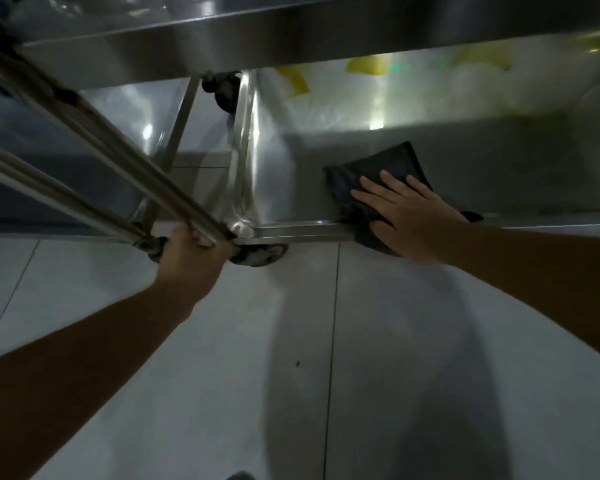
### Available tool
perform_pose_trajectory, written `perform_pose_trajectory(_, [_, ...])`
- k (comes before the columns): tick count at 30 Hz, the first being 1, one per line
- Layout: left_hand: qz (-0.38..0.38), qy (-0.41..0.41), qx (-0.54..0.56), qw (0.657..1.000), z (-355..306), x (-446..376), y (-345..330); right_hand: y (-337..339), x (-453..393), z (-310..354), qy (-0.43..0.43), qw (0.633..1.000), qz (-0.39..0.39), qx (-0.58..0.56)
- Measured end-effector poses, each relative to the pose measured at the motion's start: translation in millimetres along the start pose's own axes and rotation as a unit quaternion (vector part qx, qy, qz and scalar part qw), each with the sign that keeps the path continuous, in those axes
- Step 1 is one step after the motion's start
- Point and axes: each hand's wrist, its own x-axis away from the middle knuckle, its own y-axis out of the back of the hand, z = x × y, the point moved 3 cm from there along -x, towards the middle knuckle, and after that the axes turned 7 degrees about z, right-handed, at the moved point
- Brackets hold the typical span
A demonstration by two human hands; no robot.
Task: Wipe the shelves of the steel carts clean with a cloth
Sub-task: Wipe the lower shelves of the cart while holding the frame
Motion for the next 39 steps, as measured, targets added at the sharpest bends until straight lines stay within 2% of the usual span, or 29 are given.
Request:
perform_pose_trajectory(1, [0.063, 0.072, -0.068, 0.993, 11, 6, -14, -1, 11, -15, -0.011, 1.0, 0.003, -0.002])
perform_pose_trajectory(3, [0.212, 0.178, -0.161, 0.947, 25, 22, -41, -3, 33, -44, -0.037, 0.999, 0.008, -0.005])
perform_pose_trajectory(5, [0.3, 0.154, -0.239, 0.91, 16, 34, -63, -5, 54, -72, -0.067, 0.998, 0.006, -0.014])
perform_pose_trajectory(8, [0.335, 0.042, -0.318, 0.886, -26, 45, -87, -7, 83, -113, -0.108, 0.994, 0.003, -0.022])
perform_pose_trajectory(11, [0.309, -0.089, -0.351, 0.879, -70, 57, -112, -12, 102, -142, -0.136, 0.99, 0.008, -0.018])
perform_pose_trajectory(14, [0.258, -0.226, -0.351, 0.871, -109, 73, -142, -14, 105, -145, -0.127, 0.992, 0.001, -0.01])
perform_pose_trajectory(17, [0.193, -0.311, -0.353, 0.861, -137, 79, -170, -8, 97, -144, -0.122, 0.992, -0.031, -0.028])
perform_pose_trajectory(20, [0.143, -0.362, -0.347, 0.853, -162, 75, -199, -13, 87, -139, -0.114, 0.991, -0.056, 0.035])
perform_pose_trajectory(22, [0.094, -0.378, -0.331, 0.859, -180, 67, -220, -15, 79, -133, -0.11, 0.991, -0.065, 0.026])
perform_pose_trajectory(25, [0.018, -0.367, -0.284, 0.886, -205, 58, -252, -16, 74, -131, -0.057, 0.996, -0.064, 0.031])
perform_pose_trajectory(27, [0.001, -0.372, -0.282, 0.884, -216, 58, -276, -19, 79, -142, -0.042, 0.996, -0.059, 0.06])
perform_pose_trajectory(29, [-0.004, -0.376, -0.301, 0.876, -224, 56, -295, -19, 92, -161, -0.058, 0.996, -0.052, 0.032])
perform_pose_trajectory(31, [0.004, -0.361, -0.314, 0.878, -227, 53, -308, -16, 114, -193, -0.101, 0.993, -0.059, -0.032])
perform_pose_trajectory(34, [0.016, -0.331, -0.316, 0.889, -222, 45, -317, -14, 161, -263, -0.2, 0.975, -0.088, -0.039])
perform_pose_trajectory(37, [0.02, -0.316, -0.319, 0.893, -216, 40, -321, -20, 206, -340, -0.316, 0.947, -0.063, -0.013])
perform_pose_trajectory(39, [0.022, -0.318, -0.325, 0.89, -214, 39, -323, -21, 223, -373, -0.407, 0.91, -0.063, -0.044])
